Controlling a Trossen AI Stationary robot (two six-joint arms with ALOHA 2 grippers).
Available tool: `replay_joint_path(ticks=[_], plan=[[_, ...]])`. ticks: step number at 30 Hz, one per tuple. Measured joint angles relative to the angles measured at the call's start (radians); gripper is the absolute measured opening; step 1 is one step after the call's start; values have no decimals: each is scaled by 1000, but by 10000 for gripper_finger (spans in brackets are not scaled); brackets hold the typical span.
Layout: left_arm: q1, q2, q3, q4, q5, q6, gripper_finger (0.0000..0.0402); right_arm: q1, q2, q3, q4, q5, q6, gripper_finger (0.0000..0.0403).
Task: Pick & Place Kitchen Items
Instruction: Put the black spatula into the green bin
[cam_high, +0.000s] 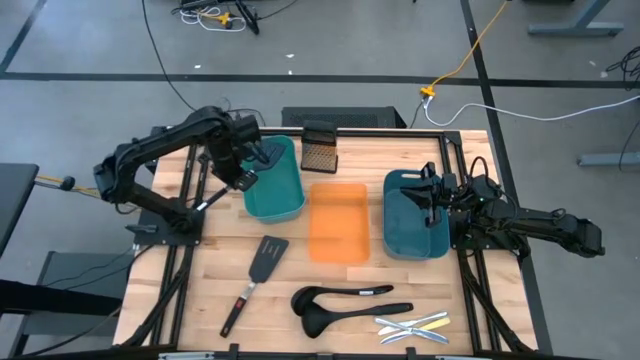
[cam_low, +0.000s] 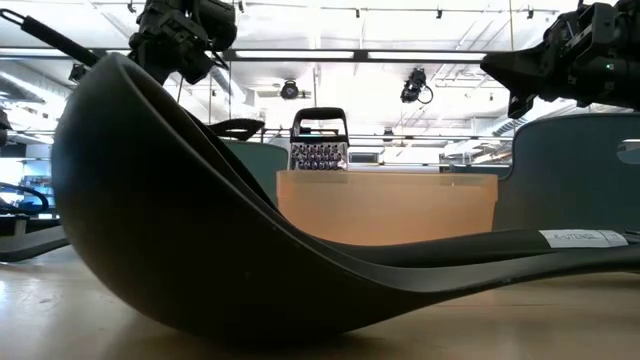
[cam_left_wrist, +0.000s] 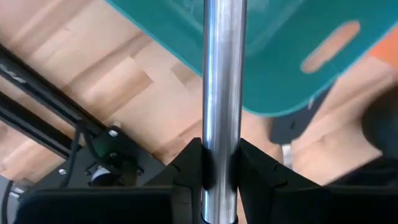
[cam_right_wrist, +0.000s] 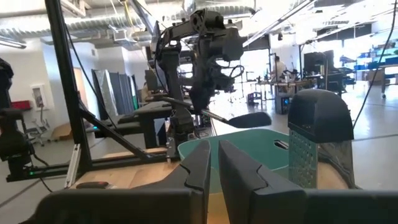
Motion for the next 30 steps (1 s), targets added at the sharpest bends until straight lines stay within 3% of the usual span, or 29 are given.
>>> replay_joint_path(ticks=[10, 30], plan=[[-38, 128, 0, 5, -15, 26, 76, 0, 0, 0, -10, 0, -8, 44], [-29, 132, 0, 0, 20, -23, 76, 0, 0, 0, -14, 0, -21, 44]])
